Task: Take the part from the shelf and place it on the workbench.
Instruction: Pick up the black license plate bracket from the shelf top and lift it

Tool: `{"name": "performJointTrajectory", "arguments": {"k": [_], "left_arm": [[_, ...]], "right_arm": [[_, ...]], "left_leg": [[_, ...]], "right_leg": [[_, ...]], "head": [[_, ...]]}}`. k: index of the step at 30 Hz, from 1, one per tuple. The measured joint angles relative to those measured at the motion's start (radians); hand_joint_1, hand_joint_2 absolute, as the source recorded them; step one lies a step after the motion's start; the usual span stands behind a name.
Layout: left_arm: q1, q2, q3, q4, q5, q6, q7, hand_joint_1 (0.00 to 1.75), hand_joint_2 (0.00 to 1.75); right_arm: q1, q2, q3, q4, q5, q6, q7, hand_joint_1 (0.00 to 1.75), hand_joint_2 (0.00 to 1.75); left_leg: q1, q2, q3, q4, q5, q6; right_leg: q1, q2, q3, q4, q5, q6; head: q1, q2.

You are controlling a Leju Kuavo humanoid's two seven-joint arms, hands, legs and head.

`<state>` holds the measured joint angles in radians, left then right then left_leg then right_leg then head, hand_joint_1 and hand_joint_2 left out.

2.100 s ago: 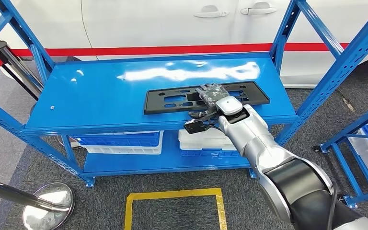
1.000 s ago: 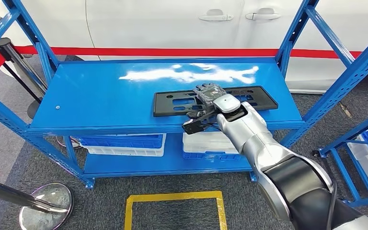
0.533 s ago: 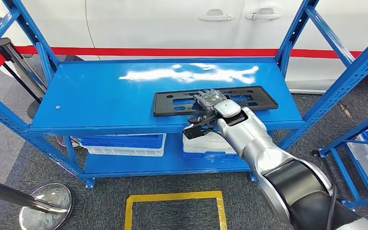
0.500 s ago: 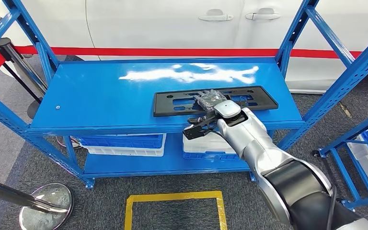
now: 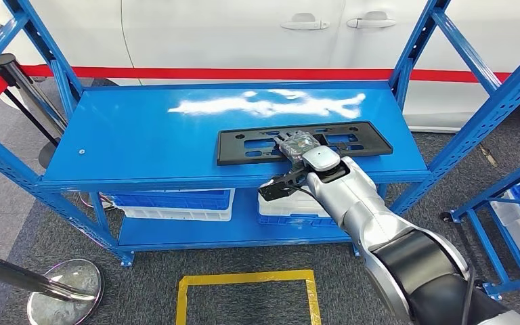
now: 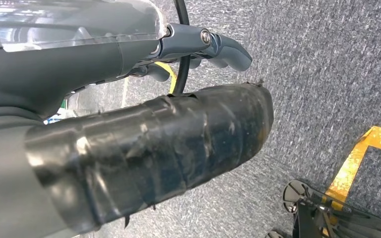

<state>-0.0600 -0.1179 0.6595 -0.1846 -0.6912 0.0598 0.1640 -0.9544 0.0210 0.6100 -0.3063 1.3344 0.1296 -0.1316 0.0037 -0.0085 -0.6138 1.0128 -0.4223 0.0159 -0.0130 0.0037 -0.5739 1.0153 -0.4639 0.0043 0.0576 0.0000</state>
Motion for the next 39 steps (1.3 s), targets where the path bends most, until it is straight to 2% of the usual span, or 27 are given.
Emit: {"name": "performJointTrajectory", "arguments": {"k": [5,6,9,10,18,33,37,39], "left_arm": [[0.0,0.0,0.0,0.0,0.0,0.0,0.0,0.0,0.0],[0.0,0.0,0.0,0.0,0.0,0.0,-0.001,0.0,0.0],[0.0,0.0,0.002,0.0,0.0,-0.001,-0.008,0.0,0.0],[0.0,0.0,0.003,0.0,0.0,-0.001,-0.011,0.0,0.0],[-0.002,0.0,0.011,0.0,-0.007,-0.001,-0.017,0.0,0.0],[-0.002,0.0,0.037,0.0,-0.015,-0.004,-0.024,0.0,0.0],[-0.002,0.0,0.049,0.0,-0.019,-0.002,-0.032,0.0,1.75],[-0.001,0.0,0.056,0.0,-0.018,0.0,-0.045,0.0,1.75]], "right_arm": [[0.001,0.0,0.0,0.0,0.0,-0.001,0.0,0.0,1.75],[0.001,0.0,0.0,0.0,0.0,-0.002,0.001,0.35,1.75],[0.002,0.0,0.001,0.0,0.004,-0.008,0.007,1.66,1.75],[0.004,0.0,0.001,0.0,0.005,-0.012,0.013,1.75,1.75],[0.022,0.003,0.004,-0.004,0.008,-0.084,0.052,1.75,1.75],[0.038,0.003,0.004,-0.015,0.002,-0.167,0.035,1.75,1.75],[0.048,0.002,0.004,-0.035,0.014,-0.222,0.019,1.75,1.75],[0.06,0.0,0.004,-0.064,0.027,-0.267,0.006,1.75,1.75]], "left_leg": [[0.0,0.0,0.0,0.0,0.0,0.0],[0.0,0.0,0.0,0.0,0.0,0.0],[0.0,0.0,0.0,0.0,0.0,0.0],[0.0,0.0,0.0,0.0,0.0,0.0],[0.0,0.002,0.002,0.0,-0.001,-0.001],[0.0,0.001,0.002,0.0,0.0,0.0],[0.0,0.001,0.002,0.0,0.0,0.0],[0.0,0.001,0.001,0.0,0.0,0.0]], "right_leg": [[0.0,0.0,0.0,0.0,0.0,0.0],[0.0,0.0,0.0,0.0,0.0,0.0],[0.0,0.0,0.0,0.0,0.0,0.0],[0.0,0.0,0.0,0.0,0.0,0.0],[0.0,0.003,0.001,0.0,0.0,0.001],[0.0,0.002,0.002,0.0,-0.001,0.001],[0.0,0.002,0.002,0.0,-0.001,0.001],[0.0,0.002,0.001,0.0,0.0,0.001]], "head": [[0.0,0.0],[0.0,0.0],[0.0,0.0],[0.0,0.0],[0.0,0.0],[0.0,0.0],[0.0,0.0],[0.0,0.0]]}}
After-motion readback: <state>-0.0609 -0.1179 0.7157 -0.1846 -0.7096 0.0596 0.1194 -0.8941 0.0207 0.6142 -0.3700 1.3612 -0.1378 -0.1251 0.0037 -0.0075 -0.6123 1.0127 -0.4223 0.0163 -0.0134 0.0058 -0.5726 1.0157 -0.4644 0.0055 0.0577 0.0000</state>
